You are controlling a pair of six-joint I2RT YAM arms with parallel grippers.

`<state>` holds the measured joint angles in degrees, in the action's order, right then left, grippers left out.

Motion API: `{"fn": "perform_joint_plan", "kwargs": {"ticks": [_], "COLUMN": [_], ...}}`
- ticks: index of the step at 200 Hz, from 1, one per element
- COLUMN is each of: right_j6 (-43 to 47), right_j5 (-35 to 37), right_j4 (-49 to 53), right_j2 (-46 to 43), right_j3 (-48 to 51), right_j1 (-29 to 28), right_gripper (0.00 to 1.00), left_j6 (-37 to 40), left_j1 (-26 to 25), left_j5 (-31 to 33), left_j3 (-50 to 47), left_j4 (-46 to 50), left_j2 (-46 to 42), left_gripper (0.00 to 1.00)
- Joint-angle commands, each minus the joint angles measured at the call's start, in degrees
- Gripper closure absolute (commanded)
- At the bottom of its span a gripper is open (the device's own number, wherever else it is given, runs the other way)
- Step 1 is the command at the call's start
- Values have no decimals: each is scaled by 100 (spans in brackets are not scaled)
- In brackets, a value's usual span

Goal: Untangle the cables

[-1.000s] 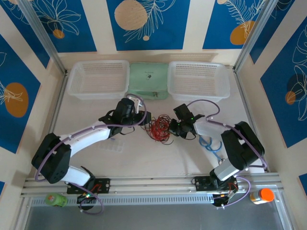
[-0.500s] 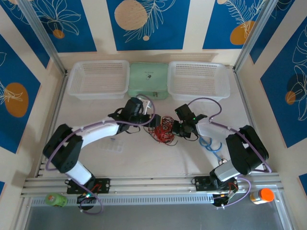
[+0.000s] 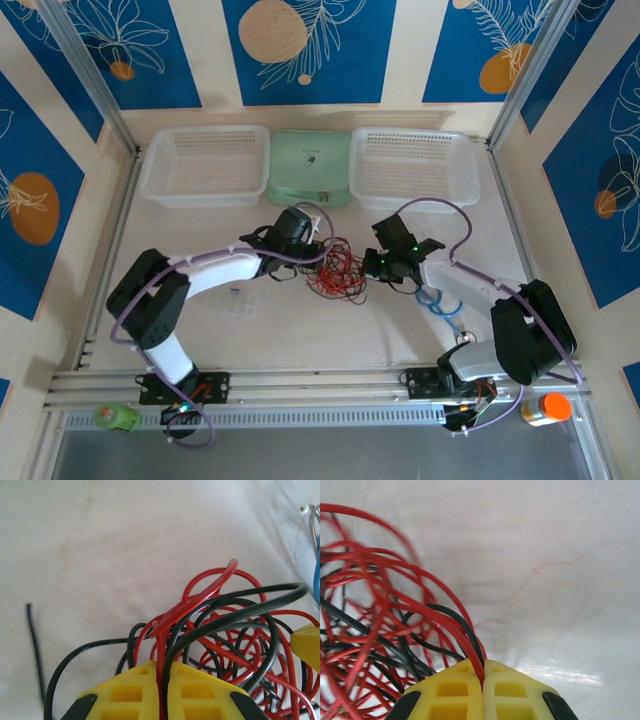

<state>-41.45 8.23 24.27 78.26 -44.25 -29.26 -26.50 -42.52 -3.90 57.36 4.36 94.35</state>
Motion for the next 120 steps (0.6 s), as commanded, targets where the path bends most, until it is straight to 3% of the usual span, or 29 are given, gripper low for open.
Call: {"fn": "perform_joint_plan", "kwargs": {"ticks": [1, 59, 88, 98, 120], "right_j6": [-155, -482, -430, -410, -372], "right_j5": [394, 319, 99, -15, -80], "right_j4": [741, 983, 924, 921, 1018], "right_j2": [-39, 76, 104, 90, -34], "right_j3": [-94, -90, -168, -234, -412], "right_j1": [122, 17, -61, -76, -80], "right_gripper": [100, 100, 100, 94, 67], "left_j6": [41, -578, -741, -682, -571], "left_j1": [103, 131, 130, 130, 90], "left_j5": [1141, 1769, 1558, 1252, 406], "left_j3": [-108, -646, -859, -820, -603], "left_j4": [587, 613, 326, 185, -61], "left_j2": [-708, -1388, -1431, -1367, -1102], "left_gripper": [87, 74, 56, 48, 33]}}
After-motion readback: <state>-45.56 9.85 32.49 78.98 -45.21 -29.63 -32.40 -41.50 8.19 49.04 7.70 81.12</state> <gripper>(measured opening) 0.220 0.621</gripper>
